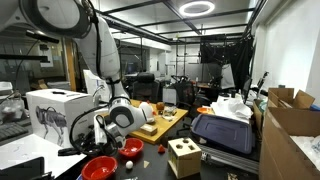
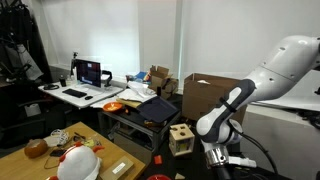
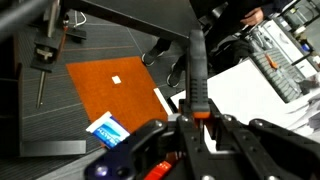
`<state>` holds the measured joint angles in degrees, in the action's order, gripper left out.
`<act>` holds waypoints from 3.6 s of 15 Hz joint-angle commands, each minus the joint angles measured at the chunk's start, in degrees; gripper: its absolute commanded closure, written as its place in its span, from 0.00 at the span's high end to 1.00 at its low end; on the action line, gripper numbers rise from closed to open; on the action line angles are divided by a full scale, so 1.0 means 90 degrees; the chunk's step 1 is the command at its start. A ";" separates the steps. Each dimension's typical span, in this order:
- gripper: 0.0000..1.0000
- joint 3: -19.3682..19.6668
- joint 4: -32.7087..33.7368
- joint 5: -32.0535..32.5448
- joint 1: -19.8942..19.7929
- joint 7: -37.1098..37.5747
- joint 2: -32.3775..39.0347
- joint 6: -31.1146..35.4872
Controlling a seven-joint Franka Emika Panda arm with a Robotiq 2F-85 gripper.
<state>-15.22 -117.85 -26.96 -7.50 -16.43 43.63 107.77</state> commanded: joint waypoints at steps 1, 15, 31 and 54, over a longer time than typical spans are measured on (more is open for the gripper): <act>0.05 0.0195 0.0581 -0.0052 0.0134 -0.0203 0.0502 -0.0621; 0.05 0.0266 0.1940 -0.0015 0.0264 -0.0117 0.1973 -0.0415; 0.05 0.0233 0.2293 0.0006 0.0306 0.0072 0.2336 0.0438; 1.00 0.0450 0.0814 -0.0385 -0.0397 0.0156 0.0836 0.2828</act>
<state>-10.42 -103.66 -28.88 -9.71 -15.32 57.16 129.17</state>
